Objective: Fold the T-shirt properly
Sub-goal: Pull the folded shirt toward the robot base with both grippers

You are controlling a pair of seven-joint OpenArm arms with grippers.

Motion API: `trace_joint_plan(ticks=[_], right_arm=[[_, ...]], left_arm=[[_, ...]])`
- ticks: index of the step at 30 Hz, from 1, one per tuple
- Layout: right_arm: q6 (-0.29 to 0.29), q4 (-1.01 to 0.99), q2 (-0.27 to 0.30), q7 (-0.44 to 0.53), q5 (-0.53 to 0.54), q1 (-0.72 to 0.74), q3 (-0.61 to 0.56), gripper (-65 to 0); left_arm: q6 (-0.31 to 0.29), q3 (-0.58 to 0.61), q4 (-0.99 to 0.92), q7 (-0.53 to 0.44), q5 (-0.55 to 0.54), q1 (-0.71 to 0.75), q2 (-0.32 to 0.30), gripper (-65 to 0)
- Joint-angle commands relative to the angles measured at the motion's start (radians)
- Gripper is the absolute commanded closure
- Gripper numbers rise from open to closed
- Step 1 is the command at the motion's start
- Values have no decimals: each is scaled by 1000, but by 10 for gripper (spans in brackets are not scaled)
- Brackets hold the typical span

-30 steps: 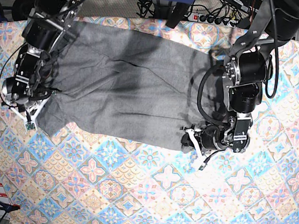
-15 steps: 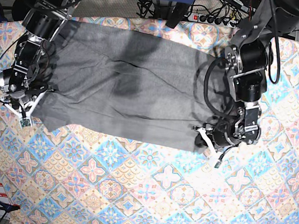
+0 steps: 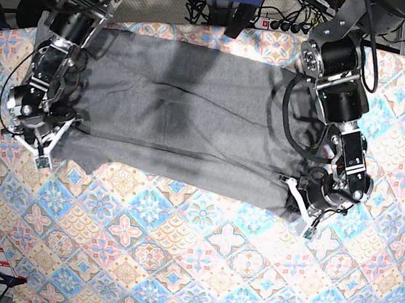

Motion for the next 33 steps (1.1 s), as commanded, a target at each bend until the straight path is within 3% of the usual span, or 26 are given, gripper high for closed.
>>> trace_joint_plan(ticks=[1, 9, 21, 26, 33], right_arm=[[-13, 50, 9, 10, -6, 1, 4, -11], [-13, 263, -37, 8, -6, -98, 33, -12], [-13, 280, -70, -65, -6, -150, 131, -11], [-11, 346, -119, -64, -6, -177, 205, -11], [-11, 361, -123, -90, -6, -223, 212, -11]], left_arm=[[5, 0, 33, -14, -9, -10, -8, -9], [5, 0, 191, -9, -14, 102, -29, -10], [5, 0, 309, -15, -8, 246, -31, -10], [5, 0, 309, -15, -18, 274, -69, -10], [5, 0, 309, -7, -9, 287, -95, -10]])
